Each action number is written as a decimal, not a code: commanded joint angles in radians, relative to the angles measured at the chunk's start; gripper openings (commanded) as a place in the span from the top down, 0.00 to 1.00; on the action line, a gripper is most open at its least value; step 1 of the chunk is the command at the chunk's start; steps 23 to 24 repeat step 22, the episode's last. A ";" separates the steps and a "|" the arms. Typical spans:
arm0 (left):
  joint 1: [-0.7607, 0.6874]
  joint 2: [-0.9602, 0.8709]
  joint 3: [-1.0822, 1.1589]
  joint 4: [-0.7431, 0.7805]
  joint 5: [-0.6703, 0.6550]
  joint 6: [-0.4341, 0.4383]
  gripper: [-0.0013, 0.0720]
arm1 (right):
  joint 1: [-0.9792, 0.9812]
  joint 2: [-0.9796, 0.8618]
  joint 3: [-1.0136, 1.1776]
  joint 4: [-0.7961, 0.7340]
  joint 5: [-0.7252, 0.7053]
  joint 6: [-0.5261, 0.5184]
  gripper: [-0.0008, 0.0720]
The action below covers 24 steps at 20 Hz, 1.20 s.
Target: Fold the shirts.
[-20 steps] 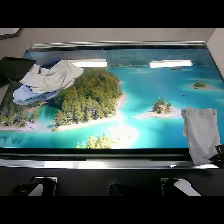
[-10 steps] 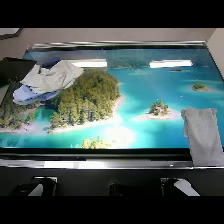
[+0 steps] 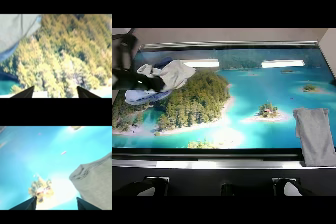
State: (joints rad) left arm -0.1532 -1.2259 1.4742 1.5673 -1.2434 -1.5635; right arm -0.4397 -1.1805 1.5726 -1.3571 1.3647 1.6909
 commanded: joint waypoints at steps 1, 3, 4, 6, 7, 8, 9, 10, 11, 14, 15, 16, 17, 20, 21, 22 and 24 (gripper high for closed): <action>-0.074 -0.090 -0.134 0.030 -0.190 -0.059 0.01 | 0.323 -0.041 -0.041 -0.100 0.156 0.074 0.14; -0.074 -0.022 -0.295 -0.080 -0.052 -0.051 0.01 | 0.371 -0.068 -0.068 -0.059 0.212 0.063 0.13; -0.075 0.018 -0.352 -0.083 0.029 -0.084 0.01 | 0.376 -0.068 -0.076 -0.057 0.221 0.060 0.13; -0.072 0.066 -0.399 -0.082 0.100 -0.097 0.01 | 0.373 -0.068 -0.076 -0.068 0.234 0.061 0.13; -0.072 0.069 -0.396 -0.082 0.100 -0.097 0.01 | 0.373 -0.068 -0.076 -0.070 0.242 0.069 0.13; -0.072 0.069 -0.393 -0.083 0.100 -0.096 0.01 | 0.373 -0.068 -0.076 -0.070 0.269 0.087 0.13; -0.072 0.068 -0.394 -0.083 0.100 -0.095 0.01 | 0.373 -0.068 -0.076 -0.069 0.287 0.086 0.13; -0.072 0.065 -0.394 -0.083 0.100 -0.095 0.01 | 0.373 -0.068 -0.076 -0.069 0.286 0.086 0.13; -0.072 0.062 -0.394 -0.083 0.100 -0.095 0.01 | 0.373 -0.068 -0.076 -0.069 0.284 0.087 0.13; -0.072 0.062 -0.394 -0.083 0.100 -0.095 0.01 | 0.373 -0.068 -0.076 -0.069 0.283 0.086 0.13; -0.072 0.062 -0.394 -0.083 0.100 -0.095 0.01 | 0.373 -0.068 -0.076 -0.069 0.283 0.086 0.13; -0.072 0.062 -0.394 -0.083 0.100 -0.095 0.01 | 0.373 -0.068 -0.076 -0.069 0.283 0.086 0.13; -0.072 0.062 -0.394 -0.083 0.100 -0.095 0.01 | 0.373 -0.068 -0.076 -0.069 0.283 0.086 0.13; -0.072 0.062 -0.394 -0.083 0.100 -0.095 0.01 | 0.373 -0.068 -0.076 -0.069 0.283 0.086 0.13; -0.072 0.062 -0.394 -0.083 0.100 -0.095 0.01 | 0.373 -0.068 -0.076 -0.069 0.283 0.086 0.13; -0.072 0.062 -0.394 -0.083 0.100 -0.095 0.01 | 0.373 -0.068 -0.076 -0.069 0.283 0.086 0.13; -0.072 0.062 -0.394 -0.083 0.100 -0.095 0.01 | 0.373 -0.068 -0.076 -0.069 0.283 0.086 0.13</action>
